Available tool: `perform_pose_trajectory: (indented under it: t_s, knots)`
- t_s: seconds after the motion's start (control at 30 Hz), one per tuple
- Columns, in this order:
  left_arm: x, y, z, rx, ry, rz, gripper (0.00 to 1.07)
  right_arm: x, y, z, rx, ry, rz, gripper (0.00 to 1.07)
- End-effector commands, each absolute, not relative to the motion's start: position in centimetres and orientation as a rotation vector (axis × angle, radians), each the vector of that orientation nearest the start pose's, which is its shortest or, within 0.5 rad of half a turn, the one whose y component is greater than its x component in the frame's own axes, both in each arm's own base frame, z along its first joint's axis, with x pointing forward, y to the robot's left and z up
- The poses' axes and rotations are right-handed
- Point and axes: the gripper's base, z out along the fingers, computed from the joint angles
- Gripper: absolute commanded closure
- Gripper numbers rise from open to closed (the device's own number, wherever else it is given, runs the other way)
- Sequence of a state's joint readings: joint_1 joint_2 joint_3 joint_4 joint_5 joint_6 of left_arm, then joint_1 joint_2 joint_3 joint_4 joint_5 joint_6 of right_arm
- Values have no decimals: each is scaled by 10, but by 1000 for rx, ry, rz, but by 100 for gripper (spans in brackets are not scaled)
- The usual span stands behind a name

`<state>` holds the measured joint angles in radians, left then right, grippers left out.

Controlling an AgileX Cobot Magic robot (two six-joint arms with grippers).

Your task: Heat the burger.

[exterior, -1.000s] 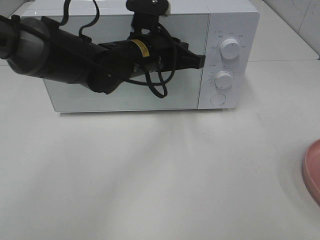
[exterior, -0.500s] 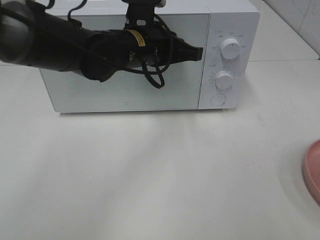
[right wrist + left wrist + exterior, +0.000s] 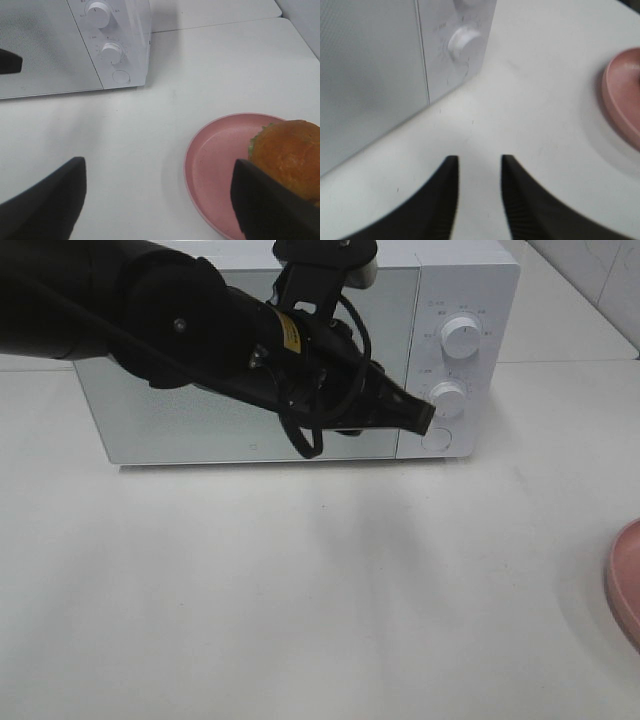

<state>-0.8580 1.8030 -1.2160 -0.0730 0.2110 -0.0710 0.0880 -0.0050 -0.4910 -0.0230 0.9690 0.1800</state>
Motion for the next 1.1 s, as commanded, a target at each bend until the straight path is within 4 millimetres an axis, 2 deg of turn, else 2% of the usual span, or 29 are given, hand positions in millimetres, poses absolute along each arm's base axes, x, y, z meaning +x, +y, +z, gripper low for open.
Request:
perform_pose_trajectory:
  t_s: [0.03, 0.07, 0.2, 0.27, 0.37, 0.5, 0.53, 0.57, 0.63, 0.67, 0.7, 0.73, 0.77, 0.8, 0.83, 0.87, 0.9, 0.93, 0.97, 1.0, 1.03, 1.07, 1.1]
  knots:
    - [252, -296, 228, 889, 2307, -471, 14, -5, -2, 283, 88, 1924, 149, 31]
    - [248, -291, 224, 933, 2381, -423, 6, -5, -2, 283, 88, 1924, 149, 31]
    - [240, -282, 220, 992, 2495, -351, 8, -5, -2, 283, 88, 1924, 149, 31]
    - [231, -271, 221, 1045, 2612, -278, 8, -5, -2, 283, 88, 1924, 149, 31]
    - [223, -261, 223, 1104, 2694, -196, 8, -5, -2, 283, 88, 1924, 149, 31]
    - [226, -249, 226, 1099, 2732, -127, 8, -5, -2, 283, 88, 1924, 149, 31]
    - [232, -238, 231, 1055, 2764, -111, 9, -5, -2, 283, 88, 1924, 149, 31]
    - [232, -238, 231, 1055, 2764, -111, 9, -5, -2, 283, 88, 1924, 149, 31]
    - [243, -215, 239, 935, 2833, -117, 9, -5, -2, 283, 88, 1924, 149, 31]
    - [243, -215, 239, 935, 2833, -117, 9, -5, -2, 283, 88, 1924, 149, 31]
    - [253, -194, 246, 817, 2884, -132, 9, -5, -2, 283, 88, 1924, 149, 31]
    - [253, -194, 246, 817, 2884, -132, 9, -5, -2, 283, 88, 1924, 149, 31]
    - [257, -184, 249, 766, 2903, -142, 9, -5, -2, 283, 88, 1924, 149, 31]
    - [265, -161, 258, 634, 2940, -176, 9, -5, -2, 283, 88, 1924, 149, 31]
    - [265, -161, 258, 634, 2940, -176, 9, -5, -2, 283, 88, 1924, 149, 31]
    - [268, -141, 267, 526, 2957, -196, 9, -5, -2, 283, 88, 1924, 149, 31]
    - [269, -131, 273, 478, 2955, -204, 9, -5, -2, 283, 88, 1924, 149, 31]
    - [269, -131, 273, 478, 2955, -204, 9, -5, -2, 283, 88, 1924, 149, 31]
    - [269, -108, 285, 372, 2951, -204, 9, -5, -2, 283, 88, 1924, 149, 31]
    - [268, -98, 290, 325, 2949, -201, 9, -5, -2, 283, 88, 1924, 149, 31]
    - [268, -98, 290, 325, 2949, -201, 9, -5, -2, 283, 88, 1924, 149, 31]
    - [264, -81, 302, 250, 2935, -194, 9, -5, -2, 283, 88, 1924, 149, 31]
    - [260, -72, 308, 211, 2926, -193, 9, -5, -2, 283, 88, 1924, 149, 31]
